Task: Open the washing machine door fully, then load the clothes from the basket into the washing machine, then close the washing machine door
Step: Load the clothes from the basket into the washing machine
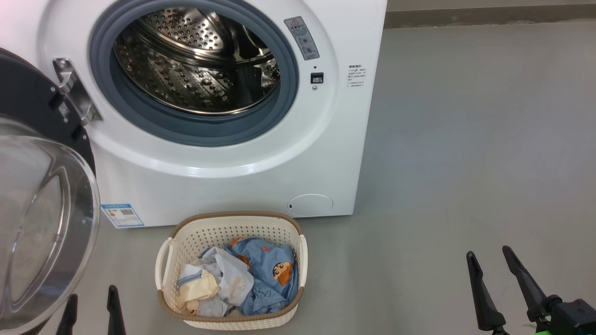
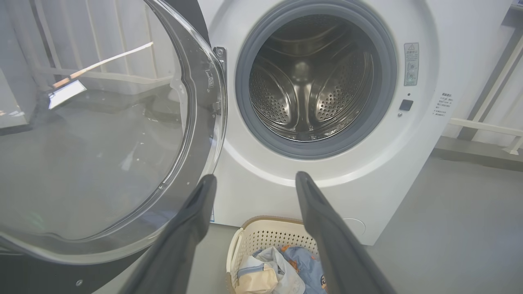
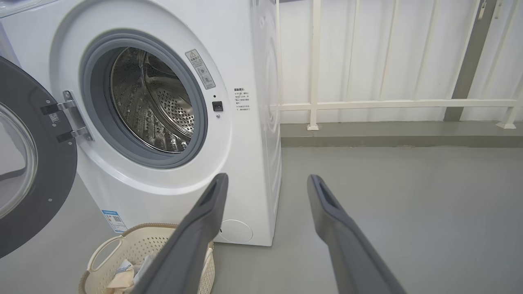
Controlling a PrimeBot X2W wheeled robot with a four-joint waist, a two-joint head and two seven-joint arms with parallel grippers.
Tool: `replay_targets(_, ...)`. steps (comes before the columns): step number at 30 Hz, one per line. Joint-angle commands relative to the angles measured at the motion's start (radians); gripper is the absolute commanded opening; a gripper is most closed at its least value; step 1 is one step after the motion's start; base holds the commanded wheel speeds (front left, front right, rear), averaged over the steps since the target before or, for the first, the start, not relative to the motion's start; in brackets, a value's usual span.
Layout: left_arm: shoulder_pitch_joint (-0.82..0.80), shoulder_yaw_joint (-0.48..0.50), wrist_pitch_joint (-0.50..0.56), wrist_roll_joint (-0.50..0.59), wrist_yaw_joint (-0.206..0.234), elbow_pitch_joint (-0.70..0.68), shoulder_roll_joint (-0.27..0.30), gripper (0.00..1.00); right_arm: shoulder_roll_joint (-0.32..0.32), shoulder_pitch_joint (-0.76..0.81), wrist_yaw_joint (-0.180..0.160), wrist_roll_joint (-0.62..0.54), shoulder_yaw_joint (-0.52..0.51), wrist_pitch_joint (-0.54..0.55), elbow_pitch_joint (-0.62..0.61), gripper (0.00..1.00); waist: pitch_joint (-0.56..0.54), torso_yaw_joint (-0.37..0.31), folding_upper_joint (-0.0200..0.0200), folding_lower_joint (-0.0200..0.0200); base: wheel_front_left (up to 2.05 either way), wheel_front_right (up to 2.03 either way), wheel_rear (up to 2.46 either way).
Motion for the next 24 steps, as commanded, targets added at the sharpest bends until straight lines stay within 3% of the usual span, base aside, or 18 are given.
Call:
replay_targets(1, -0.008, 0.03, -0.006, 0.006, 0.005, -0.019, 0.009, 1.0, -0.015, -0.005, 0.002, 0.012, 0.023, -0.012, -0.022, 1.0, -0.001, 0.001, 0.0, 0.0, 0.0, 0.0, 0.0)
replay_targets(17, -0.003, 0.023, -0.006, 0.001, -0.001, -0.012, 0.009, 1.0, -0.014, -0.005, 0.002, 0.014, 0.023, -0.012, -0.023, 1.0, 0.001, 0.0, 0.0, 0.0, 0.02, -0.02, 0.0)
replay_targets(24, -0.004, 0.023, -0.006, -0.003, -0.01, -0.014, 0.009, 1.0, -0.013, -0.007, 0.002, 0.014, 0.022, -0.012, -0.024, 1.0, 0.006, -0.003, 0.0, 0.0, 0.76, -0.76, 0.0)
